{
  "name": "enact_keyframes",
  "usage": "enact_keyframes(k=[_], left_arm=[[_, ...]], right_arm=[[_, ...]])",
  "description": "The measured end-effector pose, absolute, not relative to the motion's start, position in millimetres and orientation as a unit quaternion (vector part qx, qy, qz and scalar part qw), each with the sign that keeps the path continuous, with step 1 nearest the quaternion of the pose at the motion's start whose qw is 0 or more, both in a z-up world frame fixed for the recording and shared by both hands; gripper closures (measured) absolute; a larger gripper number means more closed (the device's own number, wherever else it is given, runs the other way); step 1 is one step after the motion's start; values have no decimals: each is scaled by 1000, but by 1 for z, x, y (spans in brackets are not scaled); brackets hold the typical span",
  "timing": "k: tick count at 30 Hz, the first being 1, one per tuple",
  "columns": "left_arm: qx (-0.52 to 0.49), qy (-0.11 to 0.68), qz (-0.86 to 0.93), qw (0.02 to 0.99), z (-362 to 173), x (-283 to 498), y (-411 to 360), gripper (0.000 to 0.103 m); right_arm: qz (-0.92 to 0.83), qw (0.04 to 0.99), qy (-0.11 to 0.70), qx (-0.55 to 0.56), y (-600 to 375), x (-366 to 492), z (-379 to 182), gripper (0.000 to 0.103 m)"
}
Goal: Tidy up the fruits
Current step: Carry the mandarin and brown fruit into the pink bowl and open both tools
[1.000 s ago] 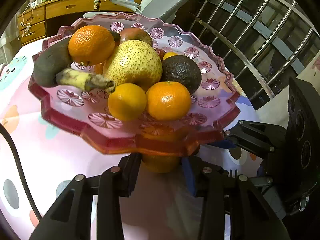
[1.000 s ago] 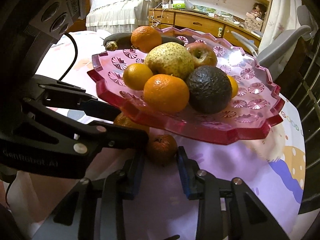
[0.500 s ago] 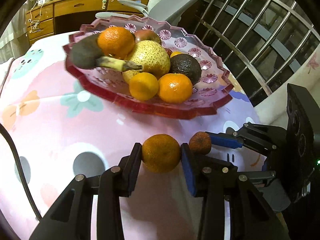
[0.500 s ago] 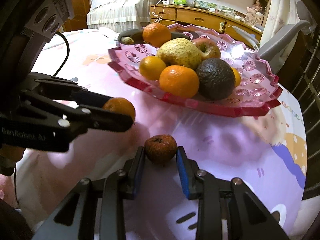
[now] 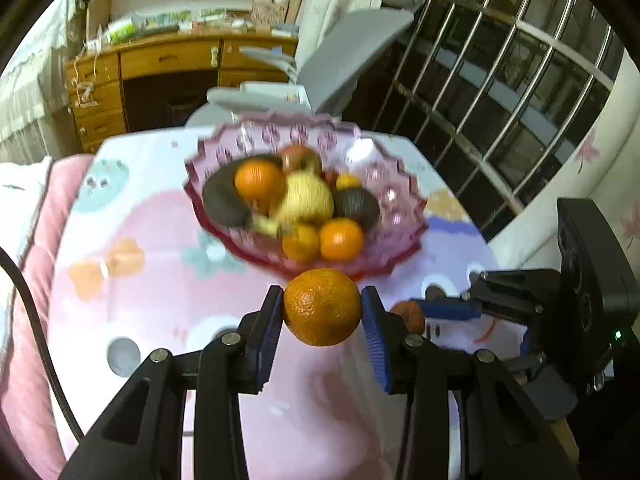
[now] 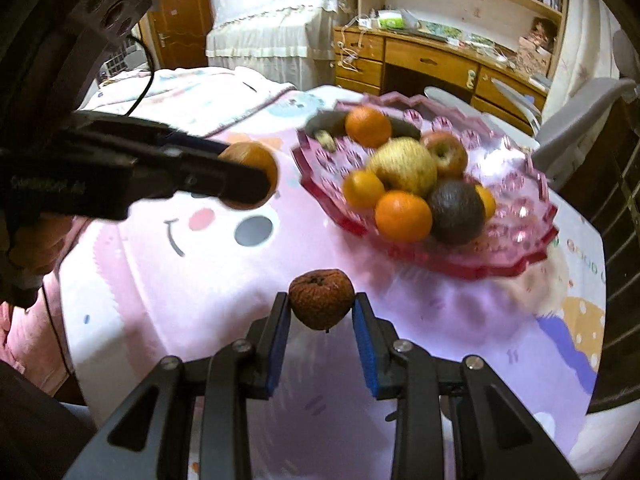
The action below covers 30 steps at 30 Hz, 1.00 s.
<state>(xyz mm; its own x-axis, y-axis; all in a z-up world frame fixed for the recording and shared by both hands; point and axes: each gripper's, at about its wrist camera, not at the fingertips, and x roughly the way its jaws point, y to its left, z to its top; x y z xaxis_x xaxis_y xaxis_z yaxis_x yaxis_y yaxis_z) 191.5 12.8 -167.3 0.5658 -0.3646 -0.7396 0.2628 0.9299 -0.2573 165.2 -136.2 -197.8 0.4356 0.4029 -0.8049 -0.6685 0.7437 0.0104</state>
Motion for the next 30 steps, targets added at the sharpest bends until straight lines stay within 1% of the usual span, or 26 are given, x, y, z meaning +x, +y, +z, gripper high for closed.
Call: enact_keyframes(k=[7, 15, 23, 30], left_arm=[[-60, 382, -174, 906, -127, 205, 12, 65], [-58, 354, -187, 914, -102, 235, -4, 65], [-42, 352, -202, 913, -109, 286, -21, 65], [-50, 371, -210, 903, -132, 322, -40, 65]], right_arm=[[343, 839, 390, -160, -135, 175, -159, 71], [329, 850, 381, -152, -148, 201, -137, 71], [281, 865, 398, -118, -176, 245, -143, 71], [241, 861, 443, -67, -200, 282, -176, 71]])
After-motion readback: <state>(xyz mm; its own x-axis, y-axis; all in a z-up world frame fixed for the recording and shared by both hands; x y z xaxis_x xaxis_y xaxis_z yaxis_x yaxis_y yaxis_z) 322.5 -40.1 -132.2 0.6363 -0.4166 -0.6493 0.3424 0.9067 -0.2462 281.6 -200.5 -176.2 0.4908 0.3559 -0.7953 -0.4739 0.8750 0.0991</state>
